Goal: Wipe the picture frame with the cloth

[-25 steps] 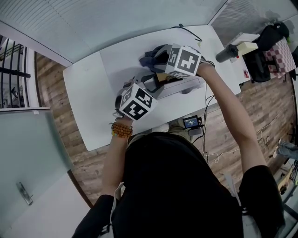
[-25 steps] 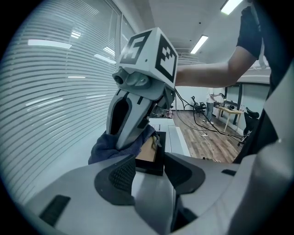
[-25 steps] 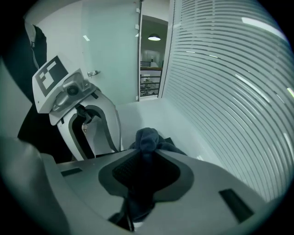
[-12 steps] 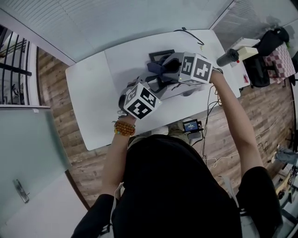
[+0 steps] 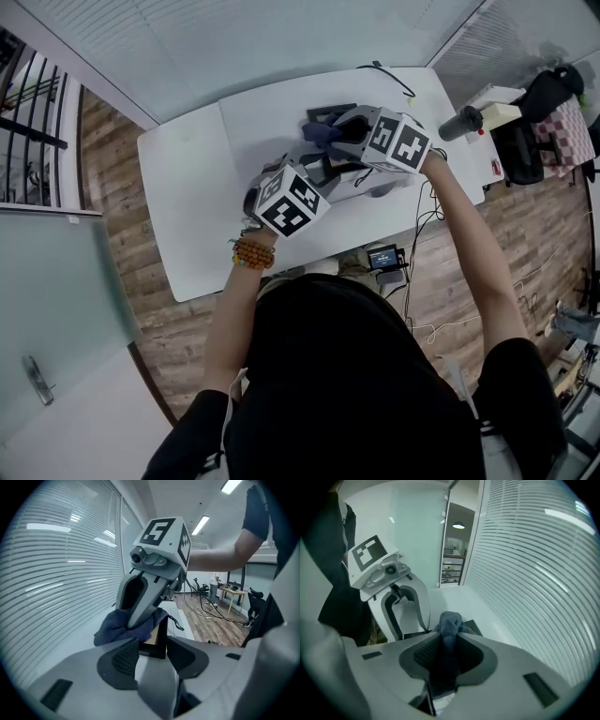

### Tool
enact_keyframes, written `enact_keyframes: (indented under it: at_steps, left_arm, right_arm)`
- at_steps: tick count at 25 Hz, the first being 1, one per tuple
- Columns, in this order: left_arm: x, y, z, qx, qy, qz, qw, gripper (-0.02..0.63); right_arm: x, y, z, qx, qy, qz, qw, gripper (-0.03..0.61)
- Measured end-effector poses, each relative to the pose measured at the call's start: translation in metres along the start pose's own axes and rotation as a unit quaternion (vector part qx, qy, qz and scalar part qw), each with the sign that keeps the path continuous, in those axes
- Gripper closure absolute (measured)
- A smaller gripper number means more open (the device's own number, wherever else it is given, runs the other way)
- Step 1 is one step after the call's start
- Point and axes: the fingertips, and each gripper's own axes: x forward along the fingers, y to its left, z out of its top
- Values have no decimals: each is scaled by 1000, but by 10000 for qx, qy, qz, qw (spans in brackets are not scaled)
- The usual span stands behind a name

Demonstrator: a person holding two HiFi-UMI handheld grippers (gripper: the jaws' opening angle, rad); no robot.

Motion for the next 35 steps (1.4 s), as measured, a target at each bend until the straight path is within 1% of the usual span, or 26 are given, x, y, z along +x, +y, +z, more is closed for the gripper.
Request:
enact_keyframes:
  at_steps: [3,5,8,10,12,19,22,24,29,35]
  left_arm:
    - [0,0,-1,-5,11,-16,10000,425]
    - [0,1,-1,-27,24,-22,10000,425]
    - [1,2,0,-97,55,-47,9999,425]
    - [1,3,1,-143,77,-54,9999,423]
    - [1,3,0,-171,97,-40,9998,422]
    - [1,3,-1,-232,118,-63,9996,423]
    - [2,3,0,-256,136,-88,9995,425]
    - [1,3,-1,-274,149,-112,9995,425]
    - [1,5,-1,-320,202,-120,9992,425]
    - [3,5,-1,-308,162,-155,9993,425]
  right_arm:
    - [3,-25,15,14,-41,-452,9990,497]
    - [14,-39,24,-74,-13,-656,9978,497]
    - [27,-47,25,-236,245,-676,9971,499]
    - [25,-48,22,-274,380,-657,9967,500]
    - [23,-49,14,-294,482,-729,9957,502]
    - [8,-59,-14,-95,568,-1050,9928,503]
    - [1,-63,-28,171,511,-1049,9930,503]
    - [-1,-63,-29,320,414,-1056,9930,503]
    - [4,-56,-29,243,410,-1008,9938,509]
    - [5,-48,-28,356,298,-926,9946,515]
